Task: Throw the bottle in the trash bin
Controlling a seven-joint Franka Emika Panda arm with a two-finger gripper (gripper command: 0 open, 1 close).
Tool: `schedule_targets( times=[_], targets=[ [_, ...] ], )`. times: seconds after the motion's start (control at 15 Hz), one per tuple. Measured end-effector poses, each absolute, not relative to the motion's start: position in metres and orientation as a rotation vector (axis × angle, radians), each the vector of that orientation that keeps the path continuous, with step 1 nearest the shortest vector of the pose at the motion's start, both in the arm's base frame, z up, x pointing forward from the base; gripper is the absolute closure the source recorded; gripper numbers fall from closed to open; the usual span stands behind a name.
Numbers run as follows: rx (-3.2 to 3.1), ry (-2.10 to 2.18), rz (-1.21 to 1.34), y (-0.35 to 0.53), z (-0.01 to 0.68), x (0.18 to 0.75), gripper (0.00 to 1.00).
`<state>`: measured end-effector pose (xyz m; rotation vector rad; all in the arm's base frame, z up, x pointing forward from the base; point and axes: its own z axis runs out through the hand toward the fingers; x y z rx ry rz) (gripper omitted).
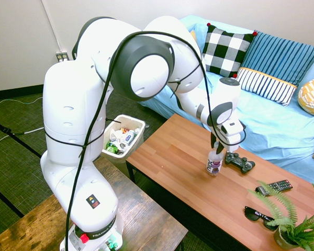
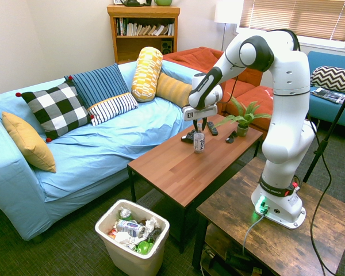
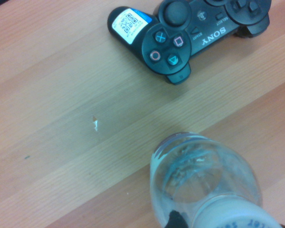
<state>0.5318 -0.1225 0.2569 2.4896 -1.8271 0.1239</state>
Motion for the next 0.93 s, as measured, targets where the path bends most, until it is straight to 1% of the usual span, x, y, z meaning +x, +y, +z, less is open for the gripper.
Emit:
schedule_targets(
  times=[0.13, 0.27, 0.4, 0.53, 0.73, 0.93],
  targets=[
    [2.569, -1.785, 0.195, -0.099, 0.292, 0.527, 1.00],
    [2.671, -1.711, 0.282, -0.050, 0.334, 0.515, 1.00],
    [2.758, -1.629, 0.365, 0.021, 0.369, 0.494, 1.00],
    [2.837, -1.530, 0.437, 0.113, 0.395, 0.462, 1.00],
    [2.909, -1.394, 0.503, 0.238, 0.404, 0.409, 1.00],
    [2.931, -1.284, 0.555, 0.328, 0.385, 0.368, 1.00]
  ],
)
